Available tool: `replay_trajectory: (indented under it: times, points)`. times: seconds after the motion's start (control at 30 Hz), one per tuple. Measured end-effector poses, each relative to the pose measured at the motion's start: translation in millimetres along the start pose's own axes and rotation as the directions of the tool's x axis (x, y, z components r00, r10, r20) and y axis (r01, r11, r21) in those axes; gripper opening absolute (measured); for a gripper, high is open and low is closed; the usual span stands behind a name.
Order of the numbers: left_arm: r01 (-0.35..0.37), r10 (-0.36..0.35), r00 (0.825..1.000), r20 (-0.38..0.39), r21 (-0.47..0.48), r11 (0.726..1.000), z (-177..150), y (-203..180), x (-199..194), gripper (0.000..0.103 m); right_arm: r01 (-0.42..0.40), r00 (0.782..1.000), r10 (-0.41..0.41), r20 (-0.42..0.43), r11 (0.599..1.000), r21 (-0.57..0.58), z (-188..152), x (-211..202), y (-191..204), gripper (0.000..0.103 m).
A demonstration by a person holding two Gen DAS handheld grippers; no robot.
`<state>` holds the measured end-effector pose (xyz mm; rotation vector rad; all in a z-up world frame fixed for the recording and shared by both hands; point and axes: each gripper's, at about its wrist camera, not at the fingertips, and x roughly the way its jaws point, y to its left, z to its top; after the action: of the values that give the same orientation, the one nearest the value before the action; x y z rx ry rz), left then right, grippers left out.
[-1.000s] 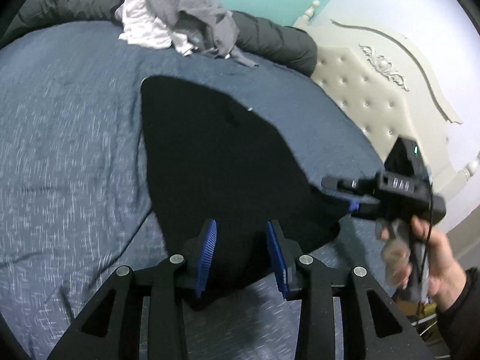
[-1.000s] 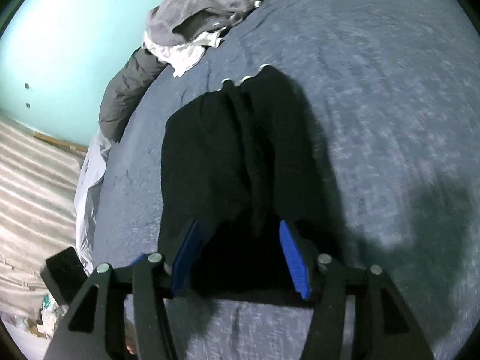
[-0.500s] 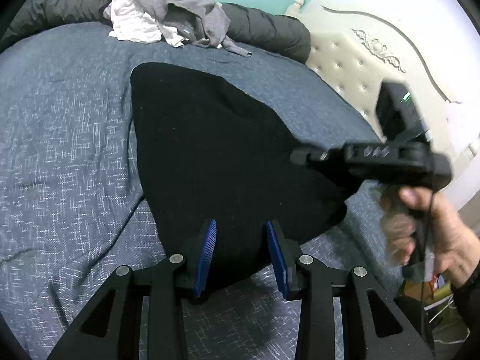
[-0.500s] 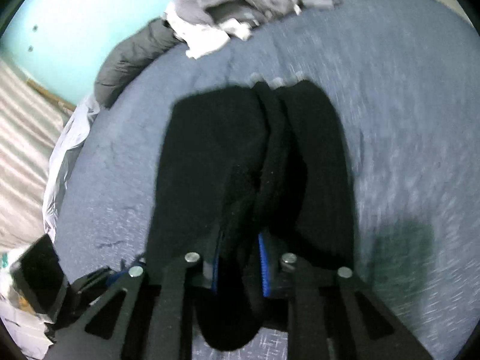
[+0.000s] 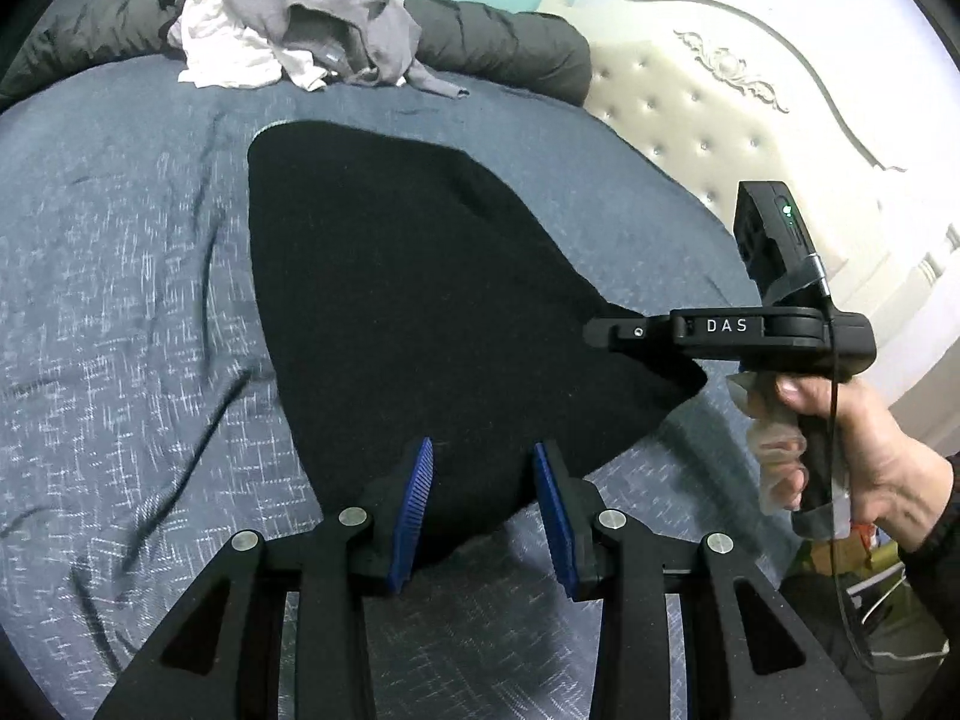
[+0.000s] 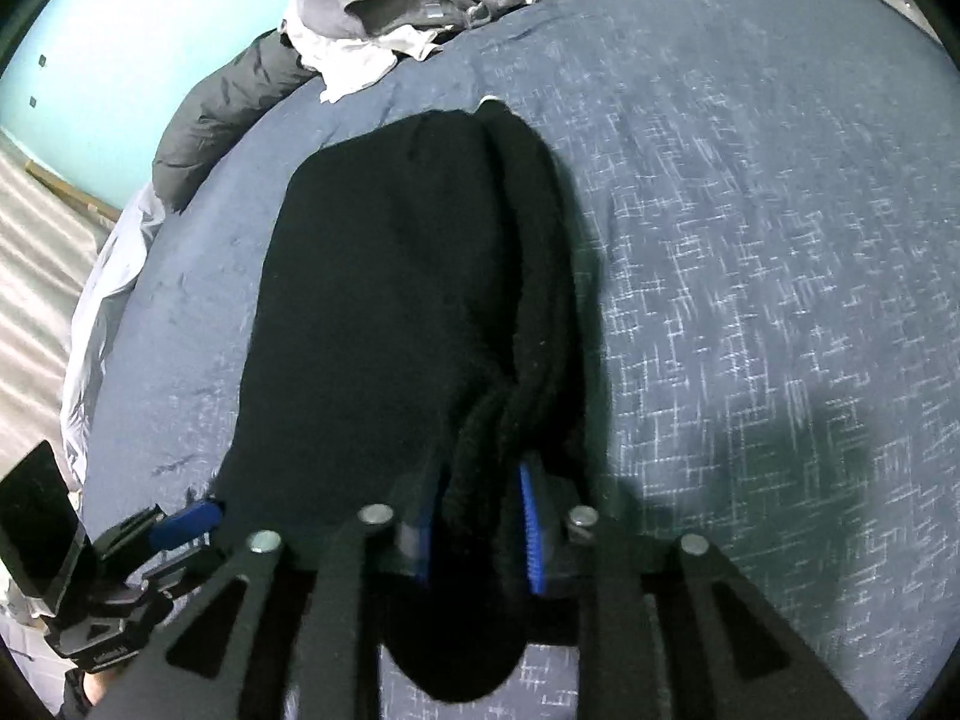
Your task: Fold clothes
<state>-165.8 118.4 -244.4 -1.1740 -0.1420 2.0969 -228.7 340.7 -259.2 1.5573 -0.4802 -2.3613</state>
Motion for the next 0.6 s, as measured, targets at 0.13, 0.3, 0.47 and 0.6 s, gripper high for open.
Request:
replay_trajectory:
  times: [0.13, 0.3, 0.47, 0.6]
  points:
    - [0.013, -0.013, 1.0, -0.011, -0.019, 1.0, -1, 5, 3, 0.038, 0.114, 0.992, -0.11, 0.061, 0.991, -0.064, 5, -28, 12, 0.036]
    - [0.003, -0.003, 1.0, -0.019, -0.017, 1.0, -1, 4, 6, 0.038, 0.095, 0.988, -0.077, 0.134, 0.986, -0.139, -4, -54, 38, 0.036]
    - [-0.004, 0.004, 1.0, -0.025, -0.013, 1.0, -2, 2, 6, 0.038, 0.151, 0.988, -0.149, 0.026, 0.964, -0.218, -28, -18, 51, 0.008]
    - [0.001, -0.002, 0.999, -0.033, -0.015, 1.0, -2, 3, 7, 0.037, 0.199, 0.979, -0.204, -0.014, 0.969, -0.148, -32, 2, 28, 0.0]
